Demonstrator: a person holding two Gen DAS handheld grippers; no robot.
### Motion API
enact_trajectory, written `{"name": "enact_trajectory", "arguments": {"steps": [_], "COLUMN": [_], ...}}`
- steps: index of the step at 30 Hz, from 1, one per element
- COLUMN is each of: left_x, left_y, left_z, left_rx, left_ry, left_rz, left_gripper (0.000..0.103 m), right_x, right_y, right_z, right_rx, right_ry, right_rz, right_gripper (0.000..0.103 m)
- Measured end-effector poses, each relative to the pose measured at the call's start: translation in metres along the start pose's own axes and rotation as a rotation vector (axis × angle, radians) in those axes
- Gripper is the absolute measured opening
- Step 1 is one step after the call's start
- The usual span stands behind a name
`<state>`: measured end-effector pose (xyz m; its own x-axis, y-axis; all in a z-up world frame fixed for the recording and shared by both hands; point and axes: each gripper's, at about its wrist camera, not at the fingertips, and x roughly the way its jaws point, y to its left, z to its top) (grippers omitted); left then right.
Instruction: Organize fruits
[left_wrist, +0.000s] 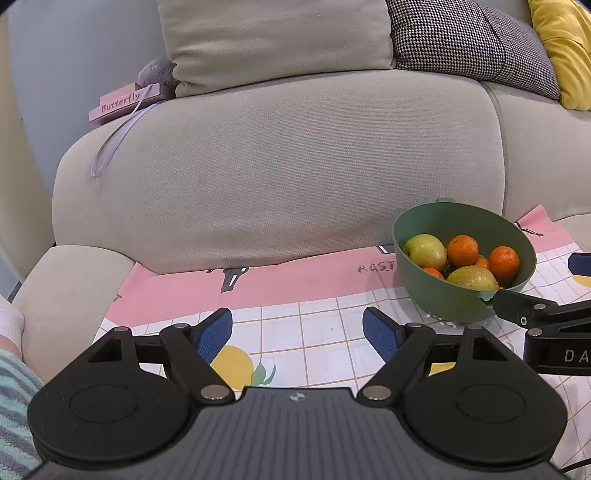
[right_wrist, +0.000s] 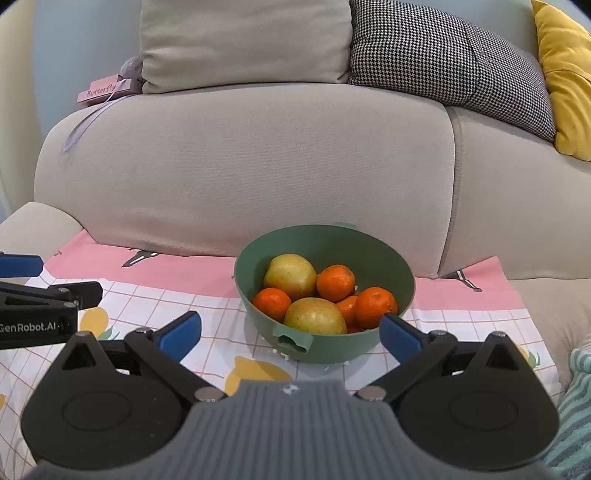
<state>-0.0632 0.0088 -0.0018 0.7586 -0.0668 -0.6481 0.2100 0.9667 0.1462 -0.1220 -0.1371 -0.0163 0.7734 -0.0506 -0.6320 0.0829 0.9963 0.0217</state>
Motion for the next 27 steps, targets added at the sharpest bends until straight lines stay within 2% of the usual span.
{"name": "enact_trajectory", "arguments": {"steps": [27], "left_x": [-0.0012], "left_y": [-0.0014], "left_z": [-0.0016], "left_rx": [-0.031], "left_ry": [0.017], "left_rz": [0.012], "left_gripper": [0.094], "right_x": [0.0027], "right_y": [0.0008], "right_z": [-0.002], "right_rx": [-0.008], "right_ry": [0.014], "right_rz": [0.014], "right_gripper": [0.099]}}
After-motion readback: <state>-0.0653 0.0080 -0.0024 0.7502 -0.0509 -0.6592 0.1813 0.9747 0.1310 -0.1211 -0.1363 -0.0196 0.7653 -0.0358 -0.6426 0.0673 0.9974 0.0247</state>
